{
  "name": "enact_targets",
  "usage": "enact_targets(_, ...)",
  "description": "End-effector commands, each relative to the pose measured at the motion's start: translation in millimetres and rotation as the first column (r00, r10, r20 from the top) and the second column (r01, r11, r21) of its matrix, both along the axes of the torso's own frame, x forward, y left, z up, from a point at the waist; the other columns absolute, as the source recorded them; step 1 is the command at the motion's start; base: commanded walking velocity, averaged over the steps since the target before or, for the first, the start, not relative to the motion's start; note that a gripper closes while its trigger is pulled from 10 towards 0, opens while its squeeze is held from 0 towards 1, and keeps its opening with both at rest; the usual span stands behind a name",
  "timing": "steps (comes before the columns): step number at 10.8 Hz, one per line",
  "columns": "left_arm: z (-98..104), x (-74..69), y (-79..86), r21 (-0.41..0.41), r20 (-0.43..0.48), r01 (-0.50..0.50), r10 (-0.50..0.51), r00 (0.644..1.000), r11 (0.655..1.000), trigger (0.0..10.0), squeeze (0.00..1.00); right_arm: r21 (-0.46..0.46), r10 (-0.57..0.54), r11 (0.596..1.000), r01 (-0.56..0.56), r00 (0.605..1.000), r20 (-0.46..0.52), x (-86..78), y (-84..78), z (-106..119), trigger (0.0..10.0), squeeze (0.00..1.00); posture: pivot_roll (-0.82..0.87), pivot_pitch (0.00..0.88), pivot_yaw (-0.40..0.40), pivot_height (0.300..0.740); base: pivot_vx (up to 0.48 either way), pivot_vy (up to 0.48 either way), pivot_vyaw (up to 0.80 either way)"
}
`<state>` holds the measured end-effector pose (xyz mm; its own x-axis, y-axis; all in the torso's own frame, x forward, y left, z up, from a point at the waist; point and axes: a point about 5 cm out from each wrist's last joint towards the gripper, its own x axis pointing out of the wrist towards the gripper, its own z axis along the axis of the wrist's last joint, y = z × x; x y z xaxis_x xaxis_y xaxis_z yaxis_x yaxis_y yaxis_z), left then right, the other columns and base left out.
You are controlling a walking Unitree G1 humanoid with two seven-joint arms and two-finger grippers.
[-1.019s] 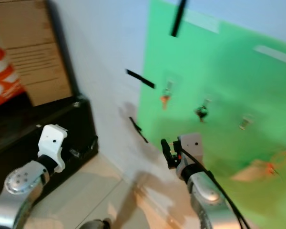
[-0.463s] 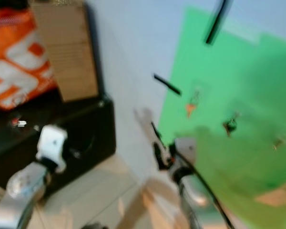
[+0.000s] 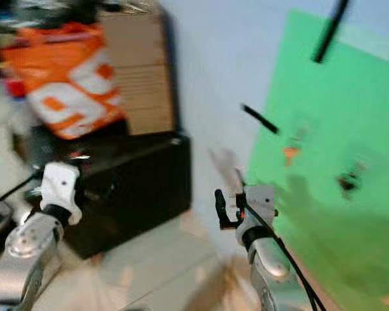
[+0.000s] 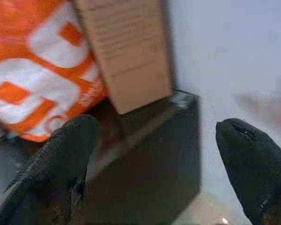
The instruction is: Hang keys on a hook
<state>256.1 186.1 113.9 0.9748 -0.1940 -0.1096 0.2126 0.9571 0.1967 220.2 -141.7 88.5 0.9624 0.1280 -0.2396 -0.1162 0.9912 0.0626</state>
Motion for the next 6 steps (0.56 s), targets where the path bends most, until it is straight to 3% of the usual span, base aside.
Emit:
enact_targets(1, -7.2, -0.9, -0.8, -0.009, -0.039, 0.004, -0.005, 0.999, 1.0, 10.0, 0.01, -0.002, 0.015, 1.0, -0.014, 1.0, 0.011, 1.9, 3.2, 0.1, 10.0, 1.0, -0.08, 0.0, 0.04, 0.74, 0.0, 0.0, 0.49)
enact_targets(3, -7.2, 1.5, -11.4, -0.017, -0.02, 0.043, -0.044, 0.999, 0.999, 10.0, 0.0, -0.048, -0.027, 0.998, 0.028, 0.999, 0.021, 7.0, -4.2, 5.5, 10.0, 1.0, -0.08, 0.0, 0.02, 0.74, 0.0, 0.0, 0.65)
enact_targets(6, -6.0, -1.7, -17.2, -0.03, 0.01, 0.062, -0.062, 0.998, 0.998, 10.0, 0.0, -0.061, 0.014, 0.998, -0.013, 1.0, 0.02, 9.8, -4.9, 4.2, 10.0, 1.0, -0.06, 0.0, -0.014, 0.74, 0.0, 0.0, 0.8)
